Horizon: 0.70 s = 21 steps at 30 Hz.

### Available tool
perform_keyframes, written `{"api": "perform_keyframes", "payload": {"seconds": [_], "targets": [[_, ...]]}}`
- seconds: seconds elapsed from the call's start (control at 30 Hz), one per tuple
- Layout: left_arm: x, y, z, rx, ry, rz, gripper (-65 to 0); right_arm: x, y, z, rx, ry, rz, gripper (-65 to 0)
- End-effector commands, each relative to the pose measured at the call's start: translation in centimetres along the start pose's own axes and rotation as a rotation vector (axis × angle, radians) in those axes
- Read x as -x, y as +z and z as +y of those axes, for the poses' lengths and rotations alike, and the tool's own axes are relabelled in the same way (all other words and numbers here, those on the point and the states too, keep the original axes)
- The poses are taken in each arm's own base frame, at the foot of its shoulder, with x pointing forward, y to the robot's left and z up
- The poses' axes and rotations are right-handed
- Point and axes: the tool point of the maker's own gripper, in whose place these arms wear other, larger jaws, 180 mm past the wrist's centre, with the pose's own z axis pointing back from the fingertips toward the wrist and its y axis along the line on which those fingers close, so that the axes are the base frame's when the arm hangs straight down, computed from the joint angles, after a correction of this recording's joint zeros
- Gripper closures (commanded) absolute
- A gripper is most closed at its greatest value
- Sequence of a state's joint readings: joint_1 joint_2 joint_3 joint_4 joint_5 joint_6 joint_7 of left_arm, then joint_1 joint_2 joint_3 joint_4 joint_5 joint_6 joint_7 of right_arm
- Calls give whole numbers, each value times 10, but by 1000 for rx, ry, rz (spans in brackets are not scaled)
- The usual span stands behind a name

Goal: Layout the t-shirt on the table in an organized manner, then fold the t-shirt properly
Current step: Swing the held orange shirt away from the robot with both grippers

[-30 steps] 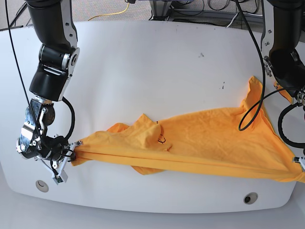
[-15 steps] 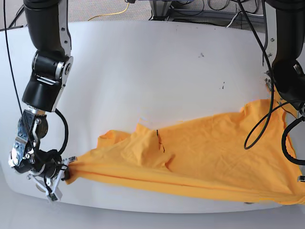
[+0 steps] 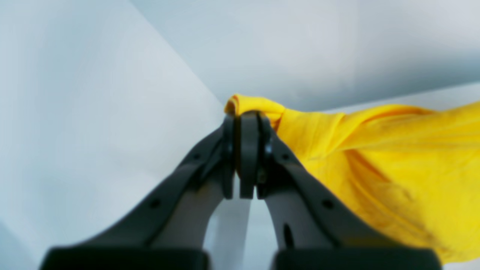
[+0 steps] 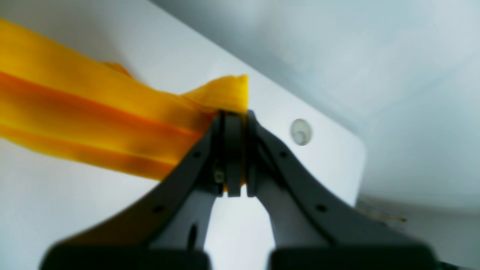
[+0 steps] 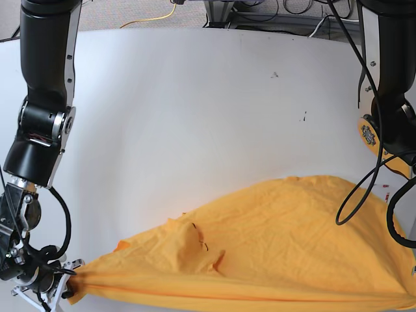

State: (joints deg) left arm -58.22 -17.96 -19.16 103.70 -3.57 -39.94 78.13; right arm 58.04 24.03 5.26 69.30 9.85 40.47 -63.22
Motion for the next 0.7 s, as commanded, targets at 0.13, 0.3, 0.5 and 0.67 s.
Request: {"api": "perform_keyframes", "payload": {"seconds": [0.13,0.3,0.5,0.67], "targets": [[-32,10,12,-37,-17,-87,0,-59,42,-45,117,44,-114,0],[-27,4,-6,4,-11,-78,0,-57,41,-45,118,46,-106,0],[-18,4,-21,24,-41,-67,0,-27,30,-35,106,55,-48,0],[-43,9,-29,28,-88,-145,0,-42,44,-41,142,83,-86,0]]}}
